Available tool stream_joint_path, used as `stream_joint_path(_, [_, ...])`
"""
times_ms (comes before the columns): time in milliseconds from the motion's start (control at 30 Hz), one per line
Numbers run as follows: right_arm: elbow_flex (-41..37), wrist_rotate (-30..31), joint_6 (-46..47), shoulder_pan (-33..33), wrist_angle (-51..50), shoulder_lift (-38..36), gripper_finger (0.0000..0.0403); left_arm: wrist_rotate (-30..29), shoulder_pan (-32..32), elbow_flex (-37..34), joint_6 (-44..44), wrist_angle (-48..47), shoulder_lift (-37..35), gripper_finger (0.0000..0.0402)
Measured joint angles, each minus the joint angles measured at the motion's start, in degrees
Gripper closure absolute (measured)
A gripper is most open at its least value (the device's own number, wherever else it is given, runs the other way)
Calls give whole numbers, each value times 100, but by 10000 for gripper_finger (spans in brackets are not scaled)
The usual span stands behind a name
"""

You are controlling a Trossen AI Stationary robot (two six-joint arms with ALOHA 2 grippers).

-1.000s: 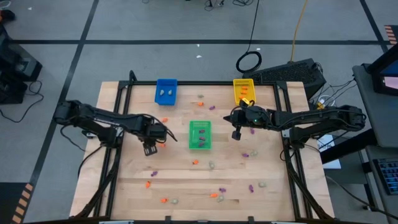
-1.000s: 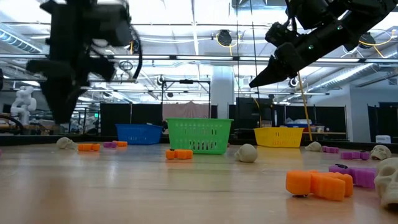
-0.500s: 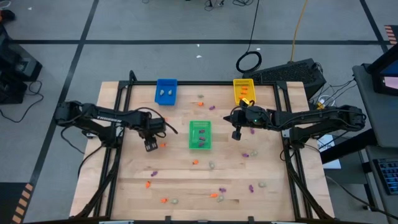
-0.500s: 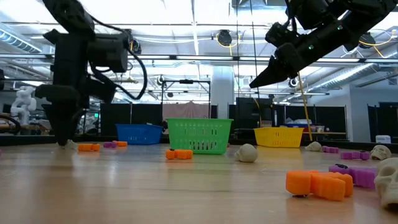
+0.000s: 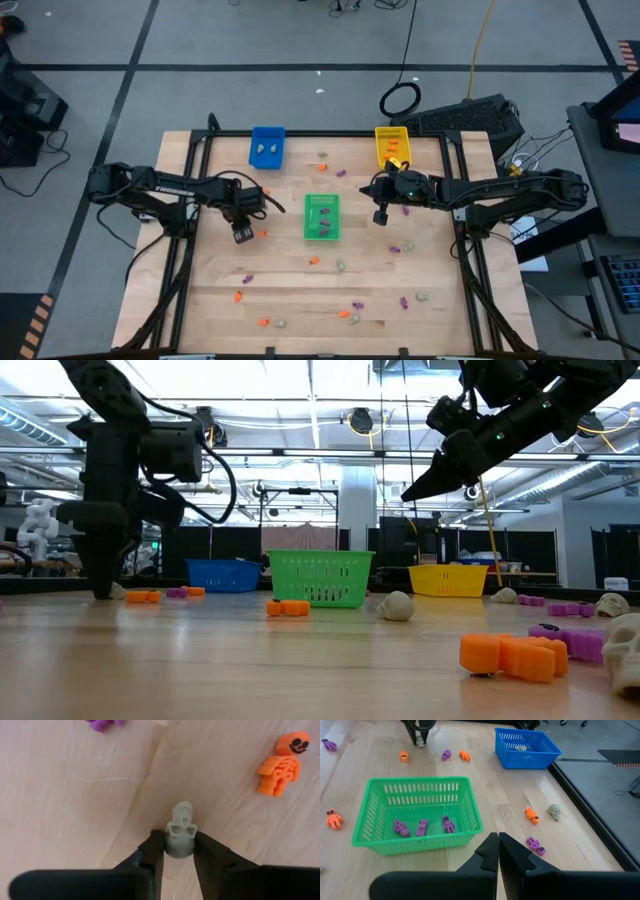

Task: Sort Halloween decoration
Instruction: Put the white skull toy into the blue bin

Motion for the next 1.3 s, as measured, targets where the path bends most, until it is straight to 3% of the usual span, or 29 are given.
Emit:
stream_joint_path(133, [0,0,0,2,0,0,403,-1,-4,33,4,30,2,348])
stream_joint_path(433, [0,0,-2,0,0,0,403,-72,201,560,-119,107,24,350])
stream_joint_path(800, [0,0,-2,1,2,0,403,-584,2066,1981,351,-241,115,350])
stream_joint_path(1000, [0,0,-2,0,37,0,403,-529,2953,2997,958,-419,1065,350])
stream_joint_path(1300, [0,0,-8,0,37,0,403,-501,3689,4703,1503,-1028,2931,350])
